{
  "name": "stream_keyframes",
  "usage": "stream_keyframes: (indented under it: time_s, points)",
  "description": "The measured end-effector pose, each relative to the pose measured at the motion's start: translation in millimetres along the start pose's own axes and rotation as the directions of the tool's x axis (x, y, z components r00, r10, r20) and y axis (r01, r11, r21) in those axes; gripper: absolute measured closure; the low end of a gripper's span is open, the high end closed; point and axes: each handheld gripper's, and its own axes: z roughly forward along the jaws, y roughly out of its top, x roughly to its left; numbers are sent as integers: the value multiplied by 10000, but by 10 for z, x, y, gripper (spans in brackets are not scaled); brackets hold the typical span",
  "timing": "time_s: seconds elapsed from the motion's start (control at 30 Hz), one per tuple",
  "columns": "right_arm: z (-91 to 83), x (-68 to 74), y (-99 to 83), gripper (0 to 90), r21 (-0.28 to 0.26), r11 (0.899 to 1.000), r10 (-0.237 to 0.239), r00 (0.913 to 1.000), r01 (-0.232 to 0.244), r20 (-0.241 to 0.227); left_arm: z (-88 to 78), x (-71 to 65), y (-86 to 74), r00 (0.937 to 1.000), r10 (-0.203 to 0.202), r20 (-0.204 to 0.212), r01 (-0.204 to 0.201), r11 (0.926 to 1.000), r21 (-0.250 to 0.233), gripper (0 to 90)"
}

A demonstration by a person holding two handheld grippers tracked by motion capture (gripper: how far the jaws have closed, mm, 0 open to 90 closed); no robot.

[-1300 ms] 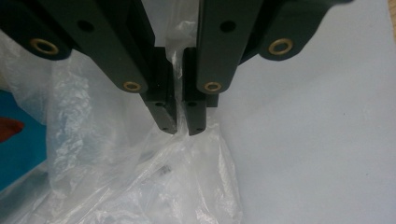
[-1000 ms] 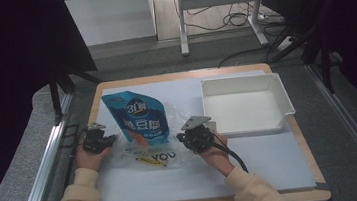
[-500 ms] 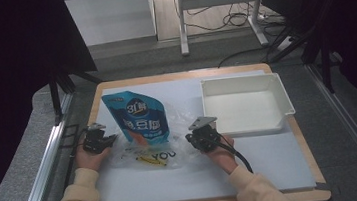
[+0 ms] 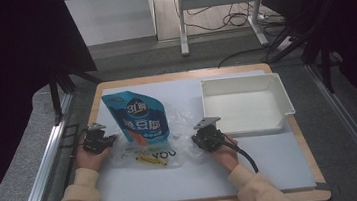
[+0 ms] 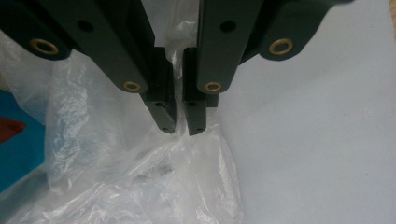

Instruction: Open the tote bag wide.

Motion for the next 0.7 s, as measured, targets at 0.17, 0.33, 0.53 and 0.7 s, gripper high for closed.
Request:
stream_keyframes:
  time_s: [0.17,0.33,0.53,0.7]
  points:
    - [-339,126,224,885,-1204,9923,-335,9989,294,-326,-3,0,3,10000,8,-8,-8,10000,36,861]
    - [-519,307,394,886,-1952,9792,-704,9947,545,-753,-2,-13,2,10000,19,-49,-18,10000,25,861]
    - [-428,675,515,885,-1970,9714,-1628,9757,1324,-1466,-3,-7,4,10000,42,-17,-42,10000,56,861]
    - [-5,712,402,887,-780,9814,-1836,9764,1754,-1141,-1,-11,5,10000,-9,10,9,10000,39,861]
